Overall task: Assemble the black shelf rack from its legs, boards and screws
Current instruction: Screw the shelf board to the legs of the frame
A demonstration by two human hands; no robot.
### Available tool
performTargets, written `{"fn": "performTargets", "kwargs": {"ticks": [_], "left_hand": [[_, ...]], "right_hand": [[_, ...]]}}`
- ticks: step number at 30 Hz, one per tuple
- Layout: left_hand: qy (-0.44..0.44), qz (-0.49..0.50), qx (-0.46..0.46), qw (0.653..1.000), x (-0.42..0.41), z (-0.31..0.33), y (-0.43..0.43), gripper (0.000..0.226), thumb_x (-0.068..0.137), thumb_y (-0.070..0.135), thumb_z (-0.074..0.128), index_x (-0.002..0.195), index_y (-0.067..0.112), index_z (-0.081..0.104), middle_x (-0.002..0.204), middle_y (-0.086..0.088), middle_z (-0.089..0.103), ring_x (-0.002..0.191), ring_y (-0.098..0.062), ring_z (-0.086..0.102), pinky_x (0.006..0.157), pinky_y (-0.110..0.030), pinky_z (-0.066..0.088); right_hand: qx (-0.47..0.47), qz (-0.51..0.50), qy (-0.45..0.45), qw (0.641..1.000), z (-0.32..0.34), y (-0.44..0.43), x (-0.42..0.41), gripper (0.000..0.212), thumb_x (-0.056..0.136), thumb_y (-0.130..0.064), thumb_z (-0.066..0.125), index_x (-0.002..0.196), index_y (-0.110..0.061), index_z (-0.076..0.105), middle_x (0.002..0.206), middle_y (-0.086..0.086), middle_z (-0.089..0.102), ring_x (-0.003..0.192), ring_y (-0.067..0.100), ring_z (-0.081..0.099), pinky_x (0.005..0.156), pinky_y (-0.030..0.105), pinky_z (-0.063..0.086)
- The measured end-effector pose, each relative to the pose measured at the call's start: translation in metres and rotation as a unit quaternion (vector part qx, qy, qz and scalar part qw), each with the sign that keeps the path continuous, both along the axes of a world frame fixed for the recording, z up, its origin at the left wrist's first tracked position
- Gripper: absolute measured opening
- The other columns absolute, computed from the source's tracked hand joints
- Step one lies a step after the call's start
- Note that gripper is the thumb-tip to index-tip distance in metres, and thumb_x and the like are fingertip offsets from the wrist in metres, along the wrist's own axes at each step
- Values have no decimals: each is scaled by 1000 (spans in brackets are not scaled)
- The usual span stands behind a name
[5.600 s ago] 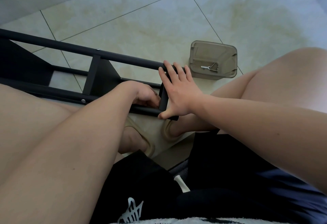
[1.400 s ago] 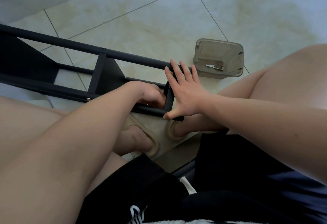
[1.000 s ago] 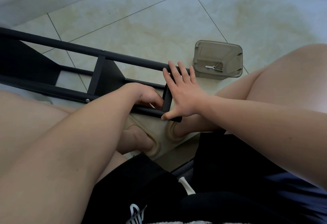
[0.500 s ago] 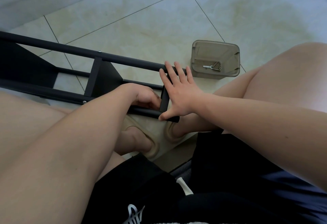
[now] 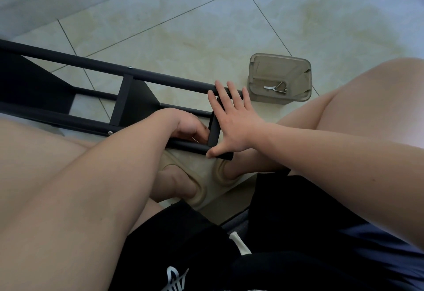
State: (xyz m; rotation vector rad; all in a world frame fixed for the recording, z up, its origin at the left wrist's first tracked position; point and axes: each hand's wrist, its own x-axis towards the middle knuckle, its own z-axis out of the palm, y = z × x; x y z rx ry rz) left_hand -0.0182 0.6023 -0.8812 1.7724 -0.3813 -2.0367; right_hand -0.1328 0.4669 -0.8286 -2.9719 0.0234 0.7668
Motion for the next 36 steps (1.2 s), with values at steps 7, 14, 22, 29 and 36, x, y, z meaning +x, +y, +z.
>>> {"fn": "performTargets", "kwargs": {"ticks": [7,14,22,29,36], "left_hand": [[20,43,-9,999,-1,2,-1,21,91,-3,56,95,10,71,85,2,75,77,-6,71,73,-18,55],[-23,-11,9,1000,-2,3,-2,21,87,10,63,105,8,74,96,-7,70,91,-18,63,90,-32,46],[11,42,-5,999,-3,6,-3,20,90,2,59,103,6,73,89,0,74,79,-8,70,74,-19,55],[-24,-2,0,1000,-3,7,-2,21,89,11,64,107,10,74,102,-7,72,96,-18,64,91,-31,48],[9,35,-17,999,-1,5,-1,18,89,3,61,100,9,74,93,-3,75,82,-8,70,76,-20,54]], "right_hand": [[2,-1,-3,1000,-1,0,0,151,58,-95,57,159,-11,-17,164,15,-28,150,41,-26,120,61,-12],[6,-2,-4,1000,-1,0,0,150,58,-95,57,159,-11,-16,164,14,-28,150,40,-27,121,61,-12],[4,-2,-10,1000,-3,0,-1,151,57,-96,56,159,-11,-15,165,14,-27,151,40,-26,121,61,-12],[4,-2,-9,1000,-3,-1,-1,151,57,-96,56,159,-12,-16,164,14,-27,150,40,-26,121,61,-12],[6,-2,-10,1000,-2,-1,-1,151,57,-95,57,159,-11,-15,165,14,-27,151,40,-26,121,62,-11]]}}
